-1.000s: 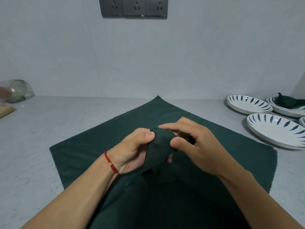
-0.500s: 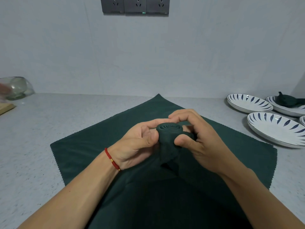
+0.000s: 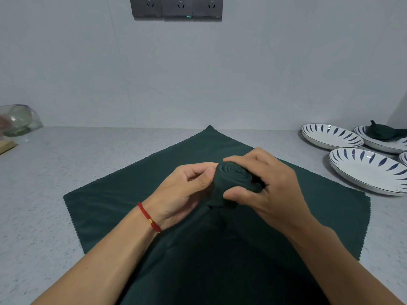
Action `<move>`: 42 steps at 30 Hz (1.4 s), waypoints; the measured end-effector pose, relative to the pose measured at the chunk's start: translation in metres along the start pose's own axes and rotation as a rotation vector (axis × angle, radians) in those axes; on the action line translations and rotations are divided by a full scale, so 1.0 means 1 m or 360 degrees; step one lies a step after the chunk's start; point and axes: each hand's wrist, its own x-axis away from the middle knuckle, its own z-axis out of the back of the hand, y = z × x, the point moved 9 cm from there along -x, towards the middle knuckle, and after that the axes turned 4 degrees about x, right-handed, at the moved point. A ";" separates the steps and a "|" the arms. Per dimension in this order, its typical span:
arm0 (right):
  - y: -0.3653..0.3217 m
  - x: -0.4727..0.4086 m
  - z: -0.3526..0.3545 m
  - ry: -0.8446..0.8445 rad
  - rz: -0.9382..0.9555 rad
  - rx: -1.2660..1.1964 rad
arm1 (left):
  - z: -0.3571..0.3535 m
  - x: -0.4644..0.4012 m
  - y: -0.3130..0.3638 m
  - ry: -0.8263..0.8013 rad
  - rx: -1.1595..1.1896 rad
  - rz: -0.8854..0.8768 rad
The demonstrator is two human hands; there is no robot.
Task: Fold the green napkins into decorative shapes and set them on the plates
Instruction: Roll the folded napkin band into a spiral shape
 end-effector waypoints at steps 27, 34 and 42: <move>0.025 0.012 -0.029 -0.0427 0.0093 0.0748 | 0.018 0.006 0.001 0.0495 -0.1003 0.0057; 0.023 0.011 -0.027 -0.0350 0.0030 0.0839 | 0.008 0.004 -0.004 0.0482 -0.1081 0.0057; 0.030 0.011 -0.023 -0.0489 -0.0082 0.0774 | -0.006 0.003 -0.007 0.0571 -0.0875 -0.0134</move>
